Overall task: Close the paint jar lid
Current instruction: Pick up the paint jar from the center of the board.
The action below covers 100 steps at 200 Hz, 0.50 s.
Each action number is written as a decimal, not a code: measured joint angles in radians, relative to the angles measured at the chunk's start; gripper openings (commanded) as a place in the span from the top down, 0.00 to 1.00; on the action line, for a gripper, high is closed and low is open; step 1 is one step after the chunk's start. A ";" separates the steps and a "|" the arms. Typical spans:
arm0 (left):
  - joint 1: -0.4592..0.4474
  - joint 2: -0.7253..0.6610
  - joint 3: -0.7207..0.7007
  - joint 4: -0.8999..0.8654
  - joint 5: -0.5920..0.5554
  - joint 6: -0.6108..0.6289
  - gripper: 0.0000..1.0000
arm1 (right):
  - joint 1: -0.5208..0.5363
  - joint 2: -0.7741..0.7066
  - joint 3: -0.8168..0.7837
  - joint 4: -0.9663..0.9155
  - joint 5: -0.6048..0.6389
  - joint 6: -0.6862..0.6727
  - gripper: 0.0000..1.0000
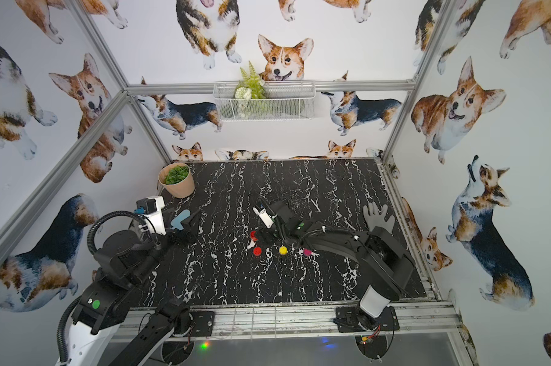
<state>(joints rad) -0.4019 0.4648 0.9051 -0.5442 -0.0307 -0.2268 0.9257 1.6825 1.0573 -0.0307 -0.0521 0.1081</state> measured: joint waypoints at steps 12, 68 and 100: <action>0.000 -0.018 0.005 -0.055 0.069 0.008 0.06 | 0.016 0.058 0.063 -0.028 0.019 0.002 0.22; -0.001 -0.097 0.024 -0.174 0.166 0.014 0.06 | 0.063 0.209 0.211 -0.132 0.075 0.029 0.30; -0.001 -0.103 0.024 -0.188 0.169 0.014 0.06 | 0.069 0.234 0.223 -0.167 0.114 0.048 0.31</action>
<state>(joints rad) -0.4026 0.3618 0.9287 -0.7319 0.1387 -0.2131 0.9951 1.9163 1.2804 -0.1974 0.0616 0.1562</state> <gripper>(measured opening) 0.939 0.695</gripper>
